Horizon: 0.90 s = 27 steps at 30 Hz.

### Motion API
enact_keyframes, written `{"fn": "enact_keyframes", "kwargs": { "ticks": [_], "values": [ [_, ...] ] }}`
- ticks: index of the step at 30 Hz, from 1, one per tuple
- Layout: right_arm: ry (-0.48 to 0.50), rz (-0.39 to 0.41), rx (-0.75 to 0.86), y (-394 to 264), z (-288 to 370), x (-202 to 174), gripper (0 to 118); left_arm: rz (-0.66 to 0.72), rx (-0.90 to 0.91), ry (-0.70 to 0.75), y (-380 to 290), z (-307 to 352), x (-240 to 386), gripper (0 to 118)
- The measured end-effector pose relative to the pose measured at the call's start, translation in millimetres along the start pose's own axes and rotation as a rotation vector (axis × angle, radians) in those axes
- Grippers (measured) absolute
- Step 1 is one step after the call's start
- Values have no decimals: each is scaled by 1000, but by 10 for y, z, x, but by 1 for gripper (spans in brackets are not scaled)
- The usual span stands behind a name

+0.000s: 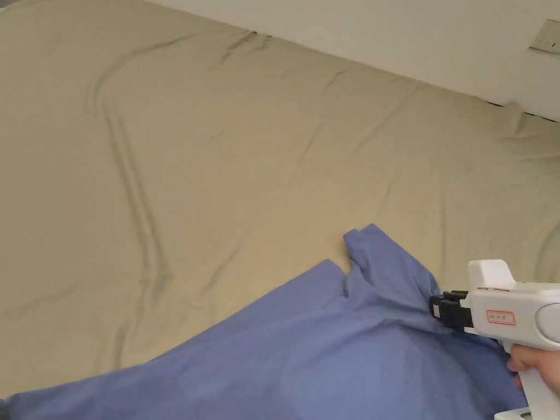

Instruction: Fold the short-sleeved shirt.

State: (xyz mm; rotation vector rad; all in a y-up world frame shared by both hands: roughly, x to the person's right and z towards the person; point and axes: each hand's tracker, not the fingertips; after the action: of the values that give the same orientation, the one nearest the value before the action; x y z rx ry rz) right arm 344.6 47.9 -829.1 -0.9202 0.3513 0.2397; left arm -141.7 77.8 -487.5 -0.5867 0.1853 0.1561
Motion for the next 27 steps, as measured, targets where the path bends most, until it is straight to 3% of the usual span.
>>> {"fn": "enact_keyframes", "kwargs": {
  "ticks": [3, 6, 8, 12, 19, 21, 24, 27],
  "values": [
    [-61, 102, 50, -29, 244, -59, 5, 12, 19, -1, 93, 28, 8, 2],
    [-69, 14, 181, 13, 759, -83, 5, 37, 59, -21, 276, 121, -8, 2],
    [-88, -3, 282, 47, 1156, -95, 5, -18, 129, -31, 449, 213, 14, 2],
    [-161, -1, 457, 98, 2189, -167, 5, 4, 231, -130, 1055, 440, 21, 2],
    [-295, -100, 695, 49, 3764, 80, 5, -60, 425, -205, 2348, 876, 212, 2],
    [-315, -100, 750, 117, 4099, 118, 5, -137, 496, -166, 2731, 976, 312, 2],
    [-363, -91, 809, 303, 4486, 167, 5, -91, 516, -208, 3315, 1088, 396, 2],
    [-368, -131, 865, 547, 4717, 234, 5, -99, 523, -195, 3777, 1076, 583, 2]
  ]
}}
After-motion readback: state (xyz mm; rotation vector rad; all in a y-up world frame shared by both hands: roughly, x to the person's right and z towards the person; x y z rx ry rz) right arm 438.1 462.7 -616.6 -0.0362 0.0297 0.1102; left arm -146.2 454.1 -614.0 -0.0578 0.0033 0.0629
